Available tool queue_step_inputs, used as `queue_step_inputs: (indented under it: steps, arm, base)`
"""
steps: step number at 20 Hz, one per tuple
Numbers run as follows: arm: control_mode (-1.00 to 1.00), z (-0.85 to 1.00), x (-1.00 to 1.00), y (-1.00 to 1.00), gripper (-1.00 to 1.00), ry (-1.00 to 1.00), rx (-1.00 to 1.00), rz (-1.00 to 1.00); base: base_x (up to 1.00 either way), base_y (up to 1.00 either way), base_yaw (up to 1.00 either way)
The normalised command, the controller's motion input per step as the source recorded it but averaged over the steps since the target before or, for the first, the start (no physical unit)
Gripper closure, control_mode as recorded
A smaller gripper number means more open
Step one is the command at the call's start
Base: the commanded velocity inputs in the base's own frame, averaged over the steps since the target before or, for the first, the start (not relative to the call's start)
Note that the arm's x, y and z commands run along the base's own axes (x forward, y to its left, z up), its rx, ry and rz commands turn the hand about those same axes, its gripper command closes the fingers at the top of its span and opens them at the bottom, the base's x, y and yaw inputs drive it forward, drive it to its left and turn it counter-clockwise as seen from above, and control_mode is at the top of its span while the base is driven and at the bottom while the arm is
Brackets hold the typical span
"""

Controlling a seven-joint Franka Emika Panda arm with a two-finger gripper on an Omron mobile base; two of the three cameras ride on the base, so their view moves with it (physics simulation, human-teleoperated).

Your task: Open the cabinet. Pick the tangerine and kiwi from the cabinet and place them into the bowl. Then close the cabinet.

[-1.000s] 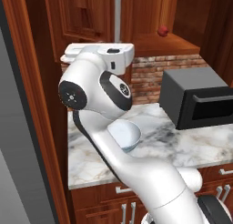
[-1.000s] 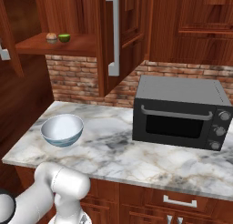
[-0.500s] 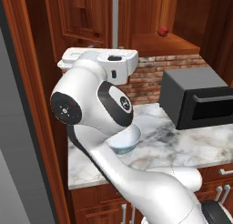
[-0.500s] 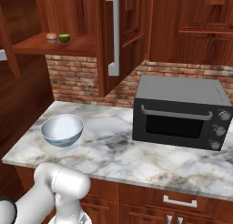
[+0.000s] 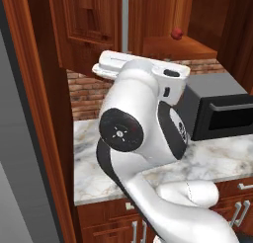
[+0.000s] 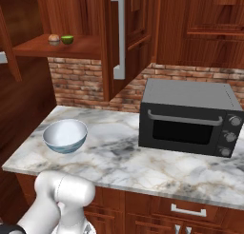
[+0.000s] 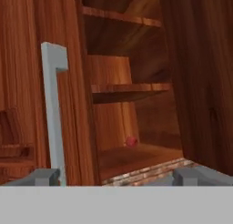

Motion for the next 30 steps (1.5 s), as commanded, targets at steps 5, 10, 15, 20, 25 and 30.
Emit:
queue_step_inputs:
  steps: [5,10,15,20,25,30]
  arm:
    - [-1.0,0.04,0.0,-0.93,-1.0,0.0,0.25,0.31]
    - [-1.0,0.0,0.16,-0.67,-1.0,-0.03,0.13,0.34]
    - [-1.0,-0.04,0.29,-0.36,-1.0,0.0,0.05,0.37]
    - [-1.0,-0.11,0.63,-0.05,-1.0,0.0,0.02,0.28]
    - [-1.0,-0.18,0.92,0.11,-1.0,0.02,0.0,0.2]
    - [-1.0,-0.17,0.94,0.35,-1.0,0.04,0.0,0.15]
  base:
    - [0.0,0.0,0.0]
    - [0.0,0.0,0.0]
    - [0.0,0.0,0.0]
    - [0.0,0.0,0.0]
    - [0.0,0.0,0.0]
    - [0.0,0.0,0.0]
